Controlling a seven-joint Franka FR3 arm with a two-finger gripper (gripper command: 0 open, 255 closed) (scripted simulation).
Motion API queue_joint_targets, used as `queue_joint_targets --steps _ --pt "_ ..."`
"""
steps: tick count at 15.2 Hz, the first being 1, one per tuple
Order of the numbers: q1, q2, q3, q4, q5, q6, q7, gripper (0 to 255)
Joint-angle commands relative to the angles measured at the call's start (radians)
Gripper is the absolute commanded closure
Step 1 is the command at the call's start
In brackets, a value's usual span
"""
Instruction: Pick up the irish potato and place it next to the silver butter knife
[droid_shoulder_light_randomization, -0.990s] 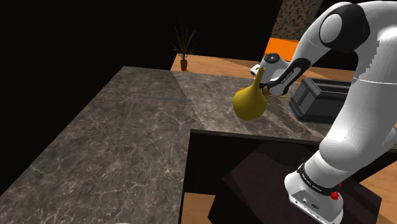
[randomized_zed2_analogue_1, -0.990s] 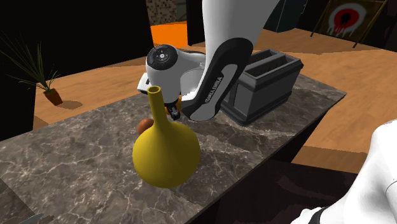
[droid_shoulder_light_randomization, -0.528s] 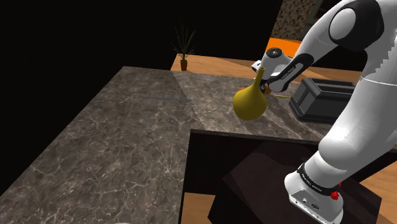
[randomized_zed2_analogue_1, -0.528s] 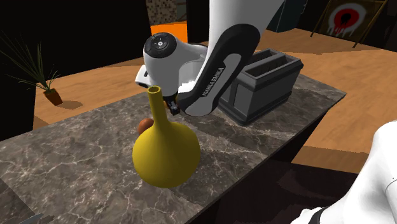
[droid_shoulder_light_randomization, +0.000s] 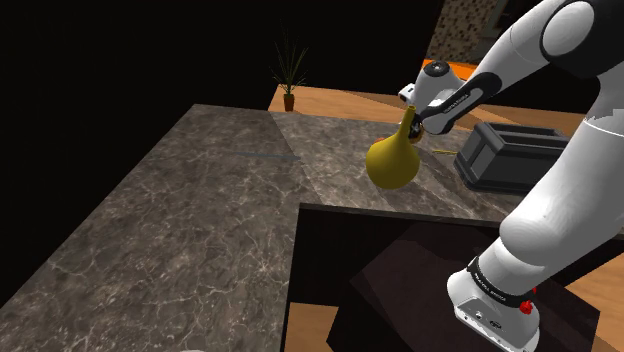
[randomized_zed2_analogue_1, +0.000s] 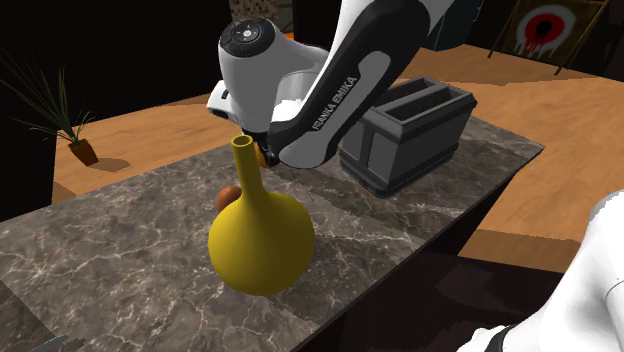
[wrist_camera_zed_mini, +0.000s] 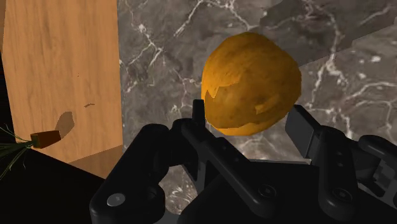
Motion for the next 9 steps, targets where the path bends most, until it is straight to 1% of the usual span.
queue_joint_targets --steps 1,9 --pt "-0.003 -0.024 0.009 -0.001 0.024 -0.022 -0.027 255" --pt "-0.005 -0.109 0.031 0.008 0.112 -0.112 -0.126 255"
